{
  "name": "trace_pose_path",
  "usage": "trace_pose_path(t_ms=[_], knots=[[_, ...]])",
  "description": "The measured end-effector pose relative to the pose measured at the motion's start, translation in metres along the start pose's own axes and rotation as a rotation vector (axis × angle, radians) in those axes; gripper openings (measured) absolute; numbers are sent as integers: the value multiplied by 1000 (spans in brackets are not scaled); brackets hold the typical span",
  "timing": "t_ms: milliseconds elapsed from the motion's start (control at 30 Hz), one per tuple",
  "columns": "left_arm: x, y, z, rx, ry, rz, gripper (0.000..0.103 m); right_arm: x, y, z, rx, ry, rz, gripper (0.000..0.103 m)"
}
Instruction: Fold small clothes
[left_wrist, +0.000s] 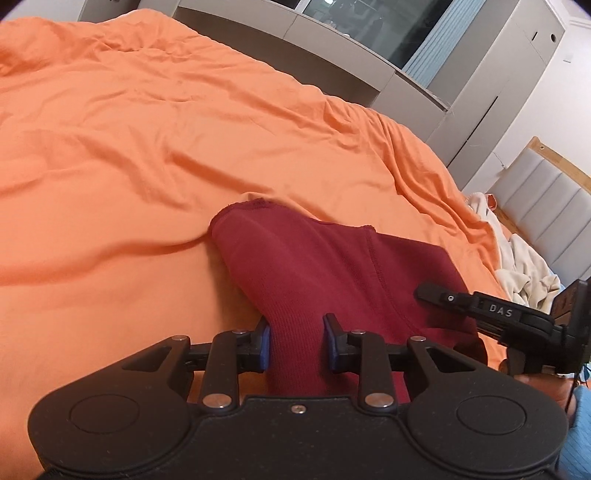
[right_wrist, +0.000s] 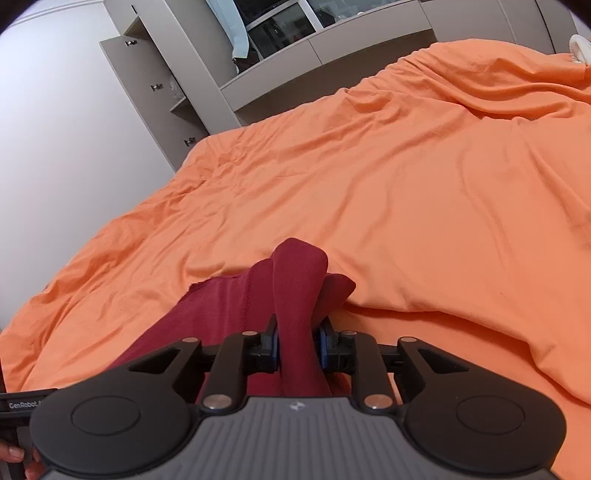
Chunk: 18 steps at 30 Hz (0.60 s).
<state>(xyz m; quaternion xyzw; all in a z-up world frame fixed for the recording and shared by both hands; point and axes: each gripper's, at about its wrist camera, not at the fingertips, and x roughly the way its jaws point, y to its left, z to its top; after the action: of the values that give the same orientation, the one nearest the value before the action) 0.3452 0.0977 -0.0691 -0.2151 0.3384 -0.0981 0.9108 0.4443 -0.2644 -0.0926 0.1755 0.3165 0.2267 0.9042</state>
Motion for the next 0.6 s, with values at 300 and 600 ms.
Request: trace_pose_path(t_ms=[300,600], knots=[[7,-3,-1,5,16,21,33,4,-1,-3,1,3,-36,33],[9,-6,-2,4,28,46,49,5,6,-8,-37,-1,-76,69]])
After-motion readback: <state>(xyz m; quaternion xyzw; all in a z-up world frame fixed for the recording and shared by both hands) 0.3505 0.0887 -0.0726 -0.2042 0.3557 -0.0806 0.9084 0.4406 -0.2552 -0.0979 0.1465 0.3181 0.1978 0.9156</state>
